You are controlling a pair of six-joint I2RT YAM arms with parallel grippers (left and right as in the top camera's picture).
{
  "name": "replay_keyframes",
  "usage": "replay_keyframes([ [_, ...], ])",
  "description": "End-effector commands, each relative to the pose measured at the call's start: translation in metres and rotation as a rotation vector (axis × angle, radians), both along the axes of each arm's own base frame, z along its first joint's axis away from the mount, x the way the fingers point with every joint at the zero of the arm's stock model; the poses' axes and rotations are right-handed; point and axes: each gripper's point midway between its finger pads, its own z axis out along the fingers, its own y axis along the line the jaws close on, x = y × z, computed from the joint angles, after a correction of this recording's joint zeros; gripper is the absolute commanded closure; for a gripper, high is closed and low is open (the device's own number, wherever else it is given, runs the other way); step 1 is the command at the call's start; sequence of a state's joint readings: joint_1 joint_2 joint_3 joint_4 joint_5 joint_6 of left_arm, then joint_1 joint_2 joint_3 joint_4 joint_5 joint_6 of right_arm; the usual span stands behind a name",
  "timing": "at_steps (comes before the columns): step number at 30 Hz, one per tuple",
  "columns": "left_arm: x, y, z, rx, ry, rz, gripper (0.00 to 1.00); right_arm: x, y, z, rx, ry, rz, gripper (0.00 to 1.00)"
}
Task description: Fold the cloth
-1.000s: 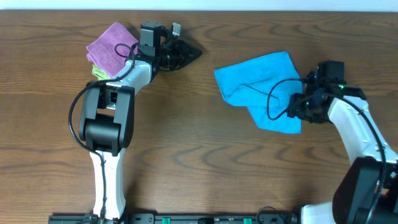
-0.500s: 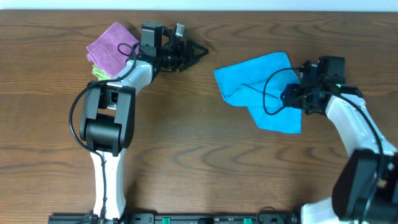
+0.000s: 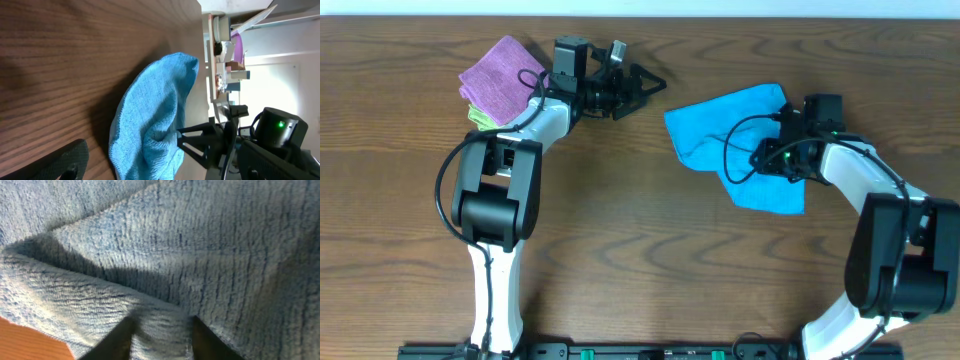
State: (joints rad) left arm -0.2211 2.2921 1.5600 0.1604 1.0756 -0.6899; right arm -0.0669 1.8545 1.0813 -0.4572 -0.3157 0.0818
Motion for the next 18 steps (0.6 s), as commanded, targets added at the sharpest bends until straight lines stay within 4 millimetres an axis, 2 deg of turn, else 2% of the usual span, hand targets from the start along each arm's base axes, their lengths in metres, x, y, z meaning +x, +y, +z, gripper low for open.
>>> replay_keyframes([
  [1, -0.001, -0.004, 0.002, -0.014, -0.025, -0.034, 0.04, 0.0, 0.006, -0.002, 0.025, 0.009, -0.012, 0.86],
  [2, -0.001, -0.004, 0.002, -0.014, -0.025, -0.034, 0.04, 0.0, 0.009, -0.001, 0.035, 0.008, -0.007, 0.94],
  [3, -0.001, -0.004, 0.002, -0.014, -0.026, -0.034, 0.04, 0.0, 0.012, 0.0, 0.047, 0.007, -0.001, 0.98],
  [11, 0.005, -0.001, 0.008, -0.013, -0.057, -0.03, 0.04, -0.01, 0.047, 0.016, 0.224, 0.021, 0.069, 0.99],
  [18, 0.016, 0.009, 0.009, 0.019, -0.083, 0.004, 0.04, -0.03, 0.082, 0.05, 0.319, 0.031, 0.151, 0.99],
])
